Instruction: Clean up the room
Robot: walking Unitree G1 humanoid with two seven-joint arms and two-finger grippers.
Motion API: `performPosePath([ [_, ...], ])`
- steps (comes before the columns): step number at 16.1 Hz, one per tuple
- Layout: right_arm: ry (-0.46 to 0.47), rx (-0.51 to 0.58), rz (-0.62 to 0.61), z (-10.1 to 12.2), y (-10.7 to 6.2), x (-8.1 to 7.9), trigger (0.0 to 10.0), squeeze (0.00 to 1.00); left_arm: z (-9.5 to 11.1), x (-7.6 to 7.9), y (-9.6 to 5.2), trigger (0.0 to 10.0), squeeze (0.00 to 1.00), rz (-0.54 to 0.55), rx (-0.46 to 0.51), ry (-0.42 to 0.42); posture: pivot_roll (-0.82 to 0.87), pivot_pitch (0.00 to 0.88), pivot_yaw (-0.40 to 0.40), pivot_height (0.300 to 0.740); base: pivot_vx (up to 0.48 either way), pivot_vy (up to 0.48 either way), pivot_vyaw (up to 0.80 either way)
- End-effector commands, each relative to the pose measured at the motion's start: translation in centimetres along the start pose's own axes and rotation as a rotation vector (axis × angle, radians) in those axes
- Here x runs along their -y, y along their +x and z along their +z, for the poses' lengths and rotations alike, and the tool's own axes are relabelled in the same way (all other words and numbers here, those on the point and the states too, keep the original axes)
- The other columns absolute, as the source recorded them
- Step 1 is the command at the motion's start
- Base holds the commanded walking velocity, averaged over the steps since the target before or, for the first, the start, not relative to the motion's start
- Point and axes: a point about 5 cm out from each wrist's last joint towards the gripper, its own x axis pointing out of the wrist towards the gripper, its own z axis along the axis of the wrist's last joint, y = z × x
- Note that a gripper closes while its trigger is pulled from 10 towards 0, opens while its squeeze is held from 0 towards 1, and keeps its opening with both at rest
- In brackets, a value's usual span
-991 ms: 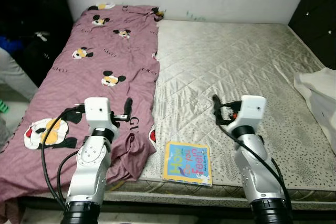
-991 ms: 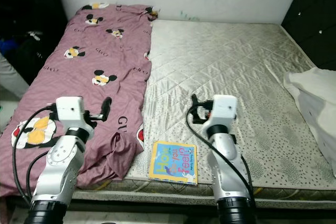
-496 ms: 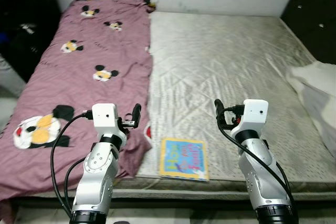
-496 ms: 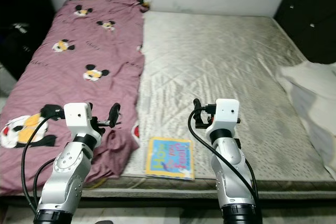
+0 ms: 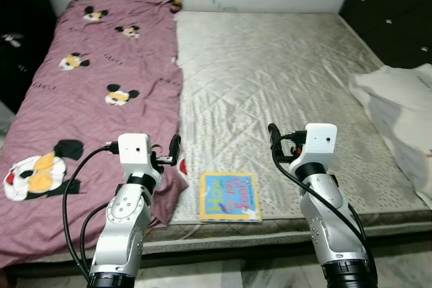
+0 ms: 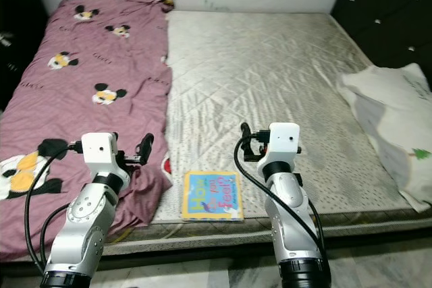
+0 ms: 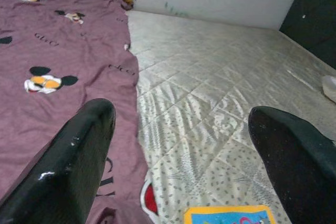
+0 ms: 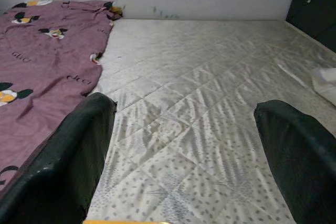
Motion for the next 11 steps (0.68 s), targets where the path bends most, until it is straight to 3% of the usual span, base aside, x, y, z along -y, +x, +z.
performPosePath([
  [1,-0.007,0.0,0.006,0.1,0.17,-0.03,10.0,0.0,0.41,0.08,0.1,10.0,0.0,-0.006,0.014,0.013,-0.04,0.119,-0.034,0.74,0.0,-0.36,0.0],
  [8,-0.016,0.003,0.01,0.13,0.33,-0.06,10.0,0.0,0.52,0.09,0.18,10.0,0.0,-0.012,0.017,0.014,-0.04,0.115,-0.035,0.74,0.0,-0.366,0.0],
  [11,-0.021,0.0,0.01,0.01,0.38,0.01,10.0,0.0,0.52,0.23,0.2,10.0,0.0,-0.013,0.022,-0.002,-0.04,0.117,-0.035,0.74,0.0,0.0,0.0],
])
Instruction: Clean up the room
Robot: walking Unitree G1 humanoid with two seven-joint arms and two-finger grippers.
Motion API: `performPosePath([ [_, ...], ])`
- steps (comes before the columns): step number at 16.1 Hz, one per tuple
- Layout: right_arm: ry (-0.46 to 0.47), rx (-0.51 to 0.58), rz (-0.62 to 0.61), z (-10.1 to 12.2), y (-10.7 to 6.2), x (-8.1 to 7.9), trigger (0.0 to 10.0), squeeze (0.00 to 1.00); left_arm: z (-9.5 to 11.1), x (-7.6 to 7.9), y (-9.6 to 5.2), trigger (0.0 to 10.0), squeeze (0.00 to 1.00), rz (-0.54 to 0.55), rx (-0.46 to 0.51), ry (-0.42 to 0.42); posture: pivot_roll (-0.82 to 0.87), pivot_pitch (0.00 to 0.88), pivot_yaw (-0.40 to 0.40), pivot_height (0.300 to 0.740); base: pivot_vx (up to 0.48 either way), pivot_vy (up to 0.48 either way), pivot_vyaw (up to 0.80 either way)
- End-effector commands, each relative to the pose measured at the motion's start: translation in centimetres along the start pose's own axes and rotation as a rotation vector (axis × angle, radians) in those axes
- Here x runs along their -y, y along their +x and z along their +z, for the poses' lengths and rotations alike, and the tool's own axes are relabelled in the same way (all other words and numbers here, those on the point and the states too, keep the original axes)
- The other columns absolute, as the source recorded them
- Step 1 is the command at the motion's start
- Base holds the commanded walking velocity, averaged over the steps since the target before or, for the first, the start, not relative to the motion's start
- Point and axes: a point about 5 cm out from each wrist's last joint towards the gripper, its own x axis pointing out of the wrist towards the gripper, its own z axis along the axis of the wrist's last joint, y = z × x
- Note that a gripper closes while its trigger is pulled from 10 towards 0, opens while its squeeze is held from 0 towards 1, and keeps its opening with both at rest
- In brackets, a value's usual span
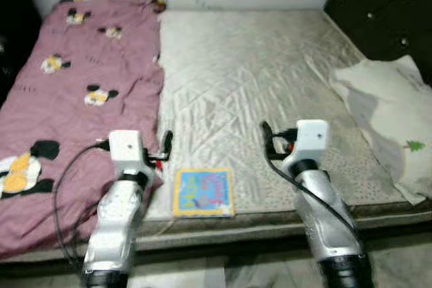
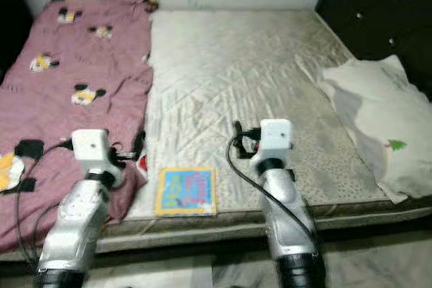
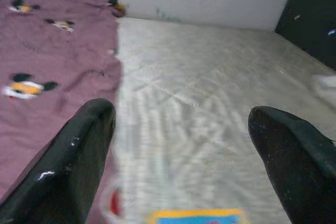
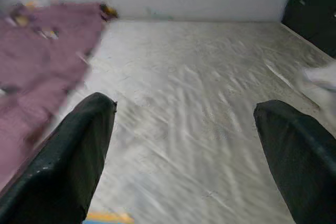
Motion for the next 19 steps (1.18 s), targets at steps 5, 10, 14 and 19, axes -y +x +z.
performPosePath([
  [5,0.011,0.003,-0.017,0.16,0.1,0.25,10.0,0.0,0.1,0.19,-0.06,10.0,0.0,-0.036,0.005,0.007,-0.05,0.127,-0.033,0.74,0.0,0.0,-0.28],
  [10,0.002,0.004,-0.012,0.12,0.1,0.25,10.0,0.0,0.12,0.62,-0.2,10.0,0.0,-0.079,0.012,-0.014,-0.05,0.133,-0.033,0.74,0.0,0.0,-0.16],
  [14,-0.004,0.003,-0.009,0.12,0.2,0.2,10.0,0.0,0.01,0.61,-0.28,10.0,0.0,-0.09,0.006,-0.016,-0.05,0.133,-0.033,0.74,0.256,0.0,0.0],
  [19,-0.007,0.004,-0.013,0.16,0.31,0.18,10.0,0.0,0.05,0.67,-0.17,10.0,0.0,-0.097,0.007,-0.018,-0.05,0.135,-0.032,0.74,0.283,0.0,0.0],
])
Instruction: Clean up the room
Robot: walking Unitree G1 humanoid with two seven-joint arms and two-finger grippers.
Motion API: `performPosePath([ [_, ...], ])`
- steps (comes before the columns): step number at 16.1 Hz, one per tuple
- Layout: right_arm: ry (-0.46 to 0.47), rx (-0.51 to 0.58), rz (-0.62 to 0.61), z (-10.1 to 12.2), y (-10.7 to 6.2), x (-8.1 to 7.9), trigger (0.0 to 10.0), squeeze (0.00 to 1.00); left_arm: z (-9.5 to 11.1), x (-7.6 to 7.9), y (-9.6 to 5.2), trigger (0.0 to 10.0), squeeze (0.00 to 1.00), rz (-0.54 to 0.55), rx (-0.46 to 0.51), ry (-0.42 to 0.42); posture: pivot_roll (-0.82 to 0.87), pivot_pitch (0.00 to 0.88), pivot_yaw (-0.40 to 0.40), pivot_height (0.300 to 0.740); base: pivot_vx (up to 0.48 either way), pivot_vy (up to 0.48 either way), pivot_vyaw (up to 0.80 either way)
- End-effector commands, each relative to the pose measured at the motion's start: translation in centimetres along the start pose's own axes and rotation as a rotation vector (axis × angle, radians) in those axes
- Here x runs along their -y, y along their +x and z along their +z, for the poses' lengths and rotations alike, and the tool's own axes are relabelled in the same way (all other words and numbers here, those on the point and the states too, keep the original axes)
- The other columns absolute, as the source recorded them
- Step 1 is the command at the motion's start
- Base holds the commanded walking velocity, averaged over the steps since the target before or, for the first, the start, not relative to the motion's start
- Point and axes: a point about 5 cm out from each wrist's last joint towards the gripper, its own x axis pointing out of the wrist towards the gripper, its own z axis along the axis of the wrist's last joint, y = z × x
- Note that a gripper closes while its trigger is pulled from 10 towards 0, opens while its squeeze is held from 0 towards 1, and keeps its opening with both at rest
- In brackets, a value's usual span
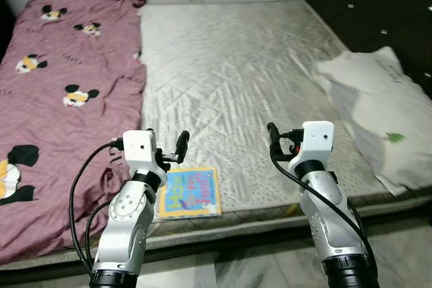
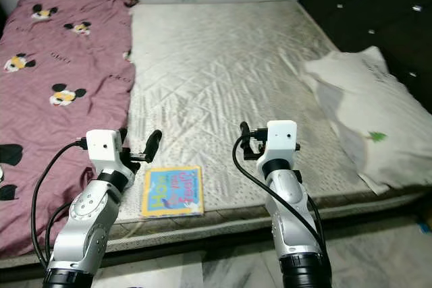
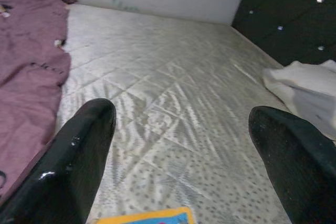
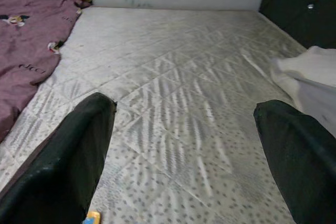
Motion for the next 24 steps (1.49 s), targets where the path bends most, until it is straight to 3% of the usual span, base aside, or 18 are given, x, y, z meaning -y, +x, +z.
performPosePath([
  [1,-0.005,0.001,-0.005,0.04,0.13,0.11,10.0,0.0,0.15,0.01,-0.01,10.0,0.0,-0.006,0.008,-0.004,-0.05,0.135,-0.032,0.74,0.266,0.0,0.0],
  [16,0.003,-0.017,-0.003,-0.71,-0.3,0.39,10.0,0.0,-0.73,-0.5,-0.24,10.0,0.0,0.094,-0.033,0.016,-0.05,0.131,-0.033,0.74,0.017,0.0,0.0],
  [24,0.007,-0.019,0.024,-0.65,-0.23,0.01,10.0,0.0,-0.85,-0.54,-0.3,10.0,0.0,0.108,-0.034,0.002,-0.05,0.133,-0.038,0.644,0.0,0.0,0.0],
])
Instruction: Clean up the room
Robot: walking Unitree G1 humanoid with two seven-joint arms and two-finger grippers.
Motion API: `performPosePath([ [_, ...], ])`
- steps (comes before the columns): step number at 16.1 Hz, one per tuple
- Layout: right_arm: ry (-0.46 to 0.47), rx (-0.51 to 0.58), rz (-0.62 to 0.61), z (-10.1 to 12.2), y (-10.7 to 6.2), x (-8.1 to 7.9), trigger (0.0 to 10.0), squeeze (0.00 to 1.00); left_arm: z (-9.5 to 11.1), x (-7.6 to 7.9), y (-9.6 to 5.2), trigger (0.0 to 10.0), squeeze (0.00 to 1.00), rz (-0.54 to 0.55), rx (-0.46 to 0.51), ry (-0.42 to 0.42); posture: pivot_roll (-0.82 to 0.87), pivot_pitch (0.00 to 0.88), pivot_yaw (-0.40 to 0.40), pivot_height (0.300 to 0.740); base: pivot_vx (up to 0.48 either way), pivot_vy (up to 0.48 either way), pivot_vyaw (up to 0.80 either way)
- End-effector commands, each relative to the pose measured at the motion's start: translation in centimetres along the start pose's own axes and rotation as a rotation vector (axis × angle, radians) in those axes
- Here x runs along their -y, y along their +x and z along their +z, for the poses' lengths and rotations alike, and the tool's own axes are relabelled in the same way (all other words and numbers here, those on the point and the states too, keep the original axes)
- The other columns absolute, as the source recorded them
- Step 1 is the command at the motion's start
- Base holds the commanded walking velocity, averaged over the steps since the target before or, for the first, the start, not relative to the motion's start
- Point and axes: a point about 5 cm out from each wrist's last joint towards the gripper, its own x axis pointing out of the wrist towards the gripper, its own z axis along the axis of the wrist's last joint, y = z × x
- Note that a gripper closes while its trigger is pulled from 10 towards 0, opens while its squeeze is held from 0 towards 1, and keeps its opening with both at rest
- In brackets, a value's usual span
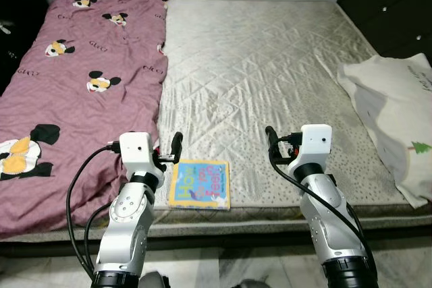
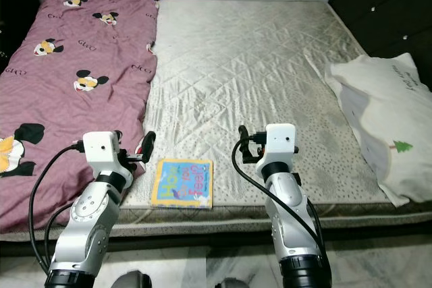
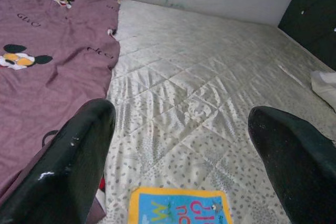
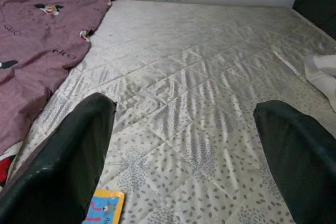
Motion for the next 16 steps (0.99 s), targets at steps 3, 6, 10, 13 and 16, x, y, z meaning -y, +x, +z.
performPosePath([
  [3,0.004,-0.007,0.006,-0.16,-0.04,0.0,10.0,0.0,-0.39,-0.28,-0.15,10.0,0.0,0.02,-0.017,-0.003,-0.05,0.136,-0.037,0.609,0.0,0.0,0.0],
  [6,0.006,-0.01,0.011,-0.3,-0.11,-0.14,10.0,0.0,-0.35,-0.32,-0.14,10.0,0.0,0.022,-0.016,-0.004,-0.05,0.14,-0.036,0.579,0.0,0.0,0.0],
  [10,0.005,-0.014,0.016,-0.27,0.11,-0.08,10.0,0.0,-0.3,-0.38,-0.06,10.0,0.0,0.026,-0.016,-0.012,-0.05,0.146,-0.036,0.569,0.0,0.0,0.0],
  [13,0.002,-0.016,0.014,-0.28,0.16,0.02,10.0,0.0,-0.25,-0.32,-0.14,10.0,0.0,0.003,-0.013,-0.023,-0.05,0.15,-0.036,0.569,0.0,0.0,0.0],
  [16,0.004,-0.019,0.021,-0.4,0.09,-0.09,10.0,0.0,-0.1,-0.12,-0.25,10.0,0.0,-0.022,0.0,-0.036,-0.05,0.15,-0.036,0.569,0.0,0.0,0.0],
])
